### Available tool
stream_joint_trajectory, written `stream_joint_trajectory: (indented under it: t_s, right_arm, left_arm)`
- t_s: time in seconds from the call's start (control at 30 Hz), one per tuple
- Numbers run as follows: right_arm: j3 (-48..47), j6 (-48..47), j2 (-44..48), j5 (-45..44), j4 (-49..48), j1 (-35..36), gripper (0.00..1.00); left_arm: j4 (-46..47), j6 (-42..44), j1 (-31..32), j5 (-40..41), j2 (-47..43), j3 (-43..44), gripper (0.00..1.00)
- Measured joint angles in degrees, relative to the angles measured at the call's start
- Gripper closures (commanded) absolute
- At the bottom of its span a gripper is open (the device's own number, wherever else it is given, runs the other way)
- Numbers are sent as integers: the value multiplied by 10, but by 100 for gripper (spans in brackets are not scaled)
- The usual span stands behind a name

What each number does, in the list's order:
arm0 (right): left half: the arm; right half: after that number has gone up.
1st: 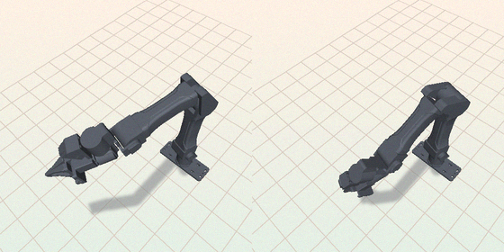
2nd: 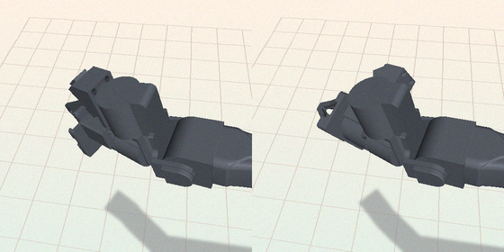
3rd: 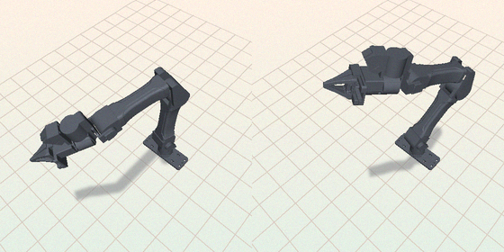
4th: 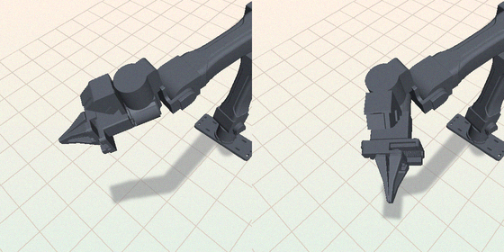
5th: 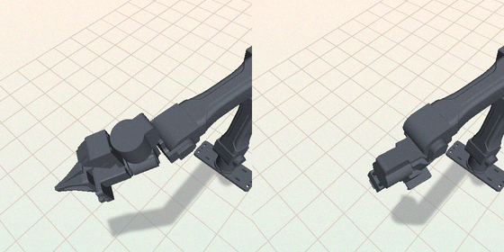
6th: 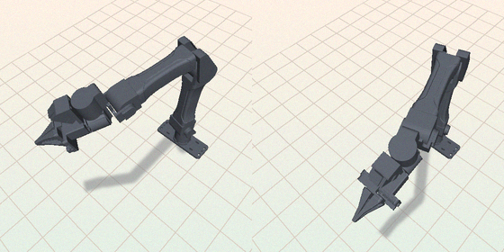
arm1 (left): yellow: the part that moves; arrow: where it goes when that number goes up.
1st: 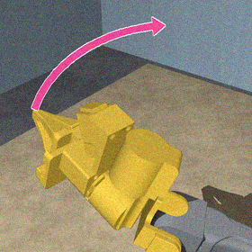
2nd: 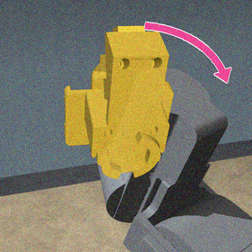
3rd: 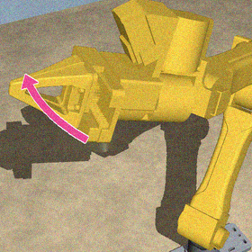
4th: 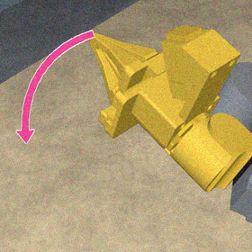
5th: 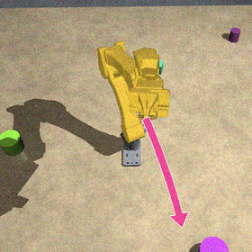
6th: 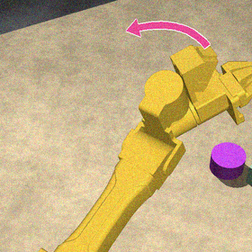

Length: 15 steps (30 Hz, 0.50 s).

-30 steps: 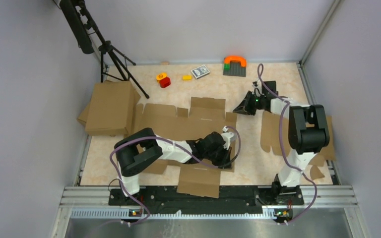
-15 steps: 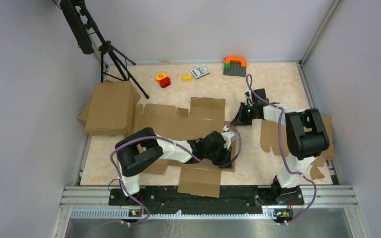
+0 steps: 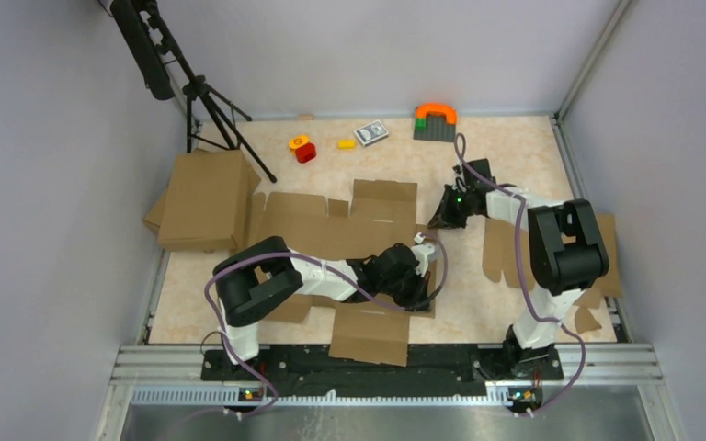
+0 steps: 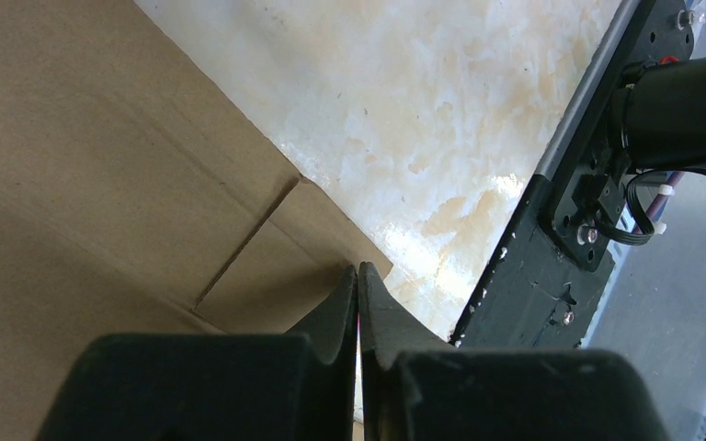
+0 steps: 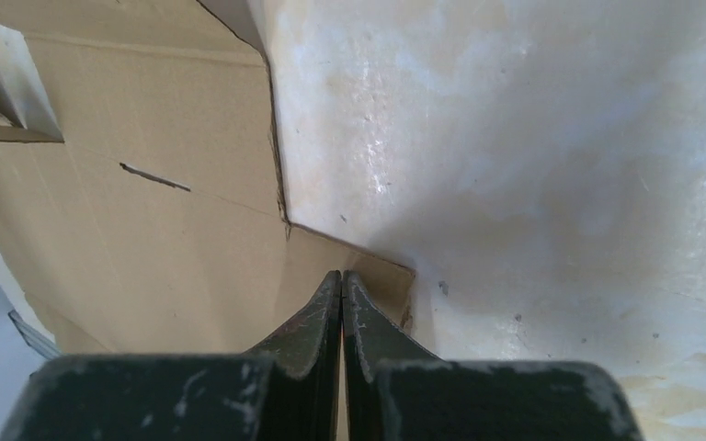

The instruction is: Fold the paper box

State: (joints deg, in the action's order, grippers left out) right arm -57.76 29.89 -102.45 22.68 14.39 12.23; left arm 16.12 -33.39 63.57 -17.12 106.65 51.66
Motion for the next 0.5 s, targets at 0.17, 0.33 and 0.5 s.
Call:
stream_joint_trajectory:
  t_s: [0.17,0.33,0.5]
  right_arm:
    - [-11,-4,0,-21,5,7,100]
    - [-11,-2,-15,-14,-4,7,100]
    - [-11,-3,-8,-31,-4,18,100]
  left_arm:
    - [-7,1,0,0,0,4,100]
    - [-8,1,0,0,0,4,100]
    - [-7,1,0,1,0,4,100]
